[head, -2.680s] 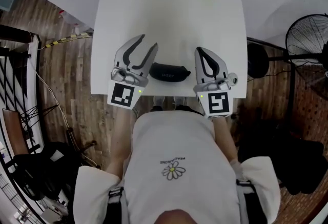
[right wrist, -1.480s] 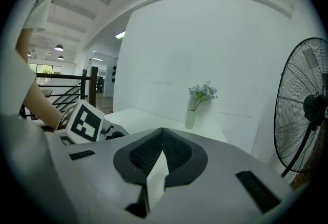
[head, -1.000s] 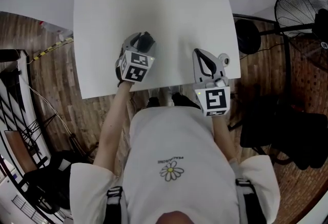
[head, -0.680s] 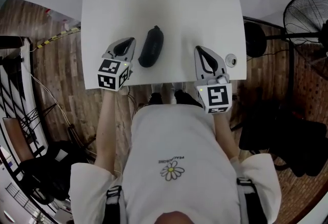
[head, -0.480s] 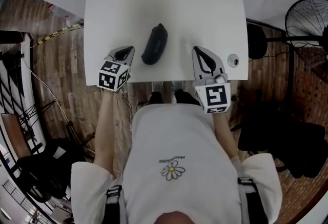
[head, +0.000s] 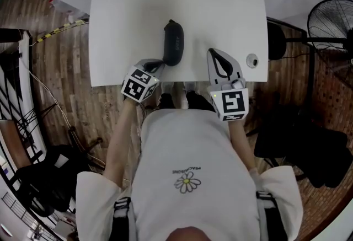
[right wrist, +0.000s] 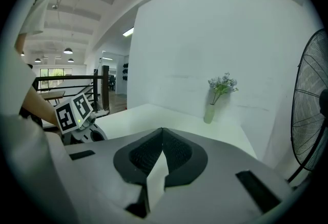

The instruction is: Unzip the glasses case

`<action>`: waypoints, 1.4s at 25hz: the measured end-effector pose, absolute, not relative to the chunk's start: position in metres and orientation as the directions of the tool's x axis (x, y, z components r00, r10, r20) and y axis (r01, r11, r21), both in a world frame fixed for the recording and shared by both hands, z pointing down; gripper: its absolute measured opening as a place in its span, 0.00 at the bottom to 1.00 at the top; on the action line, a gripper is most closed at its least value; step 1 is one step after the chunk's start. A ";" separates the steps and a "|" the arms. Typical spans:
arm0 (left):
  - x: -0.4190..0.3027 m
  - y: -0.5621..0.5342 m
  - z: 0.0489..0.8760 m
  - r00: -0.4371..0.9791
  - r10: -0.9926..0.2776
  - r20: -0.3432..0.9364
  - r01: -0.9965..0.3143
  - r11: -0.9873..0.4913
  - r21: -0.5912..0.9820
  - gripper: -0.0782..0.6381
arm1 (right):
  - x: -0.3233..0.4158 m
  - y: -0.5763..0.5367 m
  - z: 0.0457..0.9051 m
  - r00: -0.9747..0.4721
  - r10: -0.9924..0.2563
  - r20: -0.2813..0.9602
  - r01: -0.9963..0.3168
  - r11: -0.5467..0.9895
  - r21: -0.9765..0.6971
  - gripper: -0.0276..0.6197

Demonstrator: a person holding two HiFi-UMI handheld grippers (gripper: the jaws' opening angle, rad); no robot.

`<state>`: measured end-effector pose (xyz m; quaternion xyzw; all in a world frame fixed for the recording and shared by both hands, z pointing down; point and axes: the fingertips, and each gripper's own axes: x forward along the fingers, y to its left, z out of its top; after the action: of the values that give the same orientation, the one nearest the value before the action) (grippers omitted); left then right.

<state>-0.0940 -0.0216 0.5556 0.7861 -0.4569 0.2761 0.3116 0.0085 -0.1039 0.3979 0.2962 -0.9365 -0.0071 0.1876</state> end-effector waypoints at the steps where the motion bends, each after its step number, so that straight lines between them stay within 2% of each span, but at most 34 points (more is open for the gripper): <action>1: -0.087 -0.023 0.557 0.436 -0.541 0.719 -0.885 -0.401 0.235 0.13 | 0.010 -0.104 0.398 -0.750 -0.562 0.348 -0.557 0.821 0.125 0.05; 19: 0.042 -0.091 0.555 0.583 -0.441 0.683 -0.744 -0.628 0.229 0.13 | 0.096 -0.123 0.402 -0.570 -0.741 0.356 -0.747 0.648 0.152 0.05; 22: 0.049 -0.091 0.553 0.594 -0.426 0.683 -0.732 -0.638 0.238 0.13 | 0.104 -0.124 0.407 -0.556 -0.744 0.372 -0.759 0.636 0.137 0.05; 29: 0.033 -0.074 0.516 0.622 -0.407 0.669 -0.702 -0.669 0.246 0.13 | 0.085 -0.125 0.434 -0.592 -0.660 0.462 -0.760 0.648 -0.049 0.05; 32: 0.001 -0.093 0.492 0.539 -0.501 0.678 -0.751 -0.650 0.117 0.13 | 0.064 -0.116 0.453 -0.618 -0.587 0.522 -0.731 0.674 -0.107 0.22; 35: -0.032 -0.127 0.479 0.410 -0.622 0.667 -0.797 -0.599 -0.069 0.13 | 0.047 -0.105 0.481 -0.626 -0.514 0.587 -0.724 0.662 -0.192 0.30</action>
<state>-0.0317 -0.1272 0.4792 0.8295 -0.4279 0.3342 0.1311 0.0466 -0.1050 0.4805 0.3531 -0.8766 0.2104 0.2501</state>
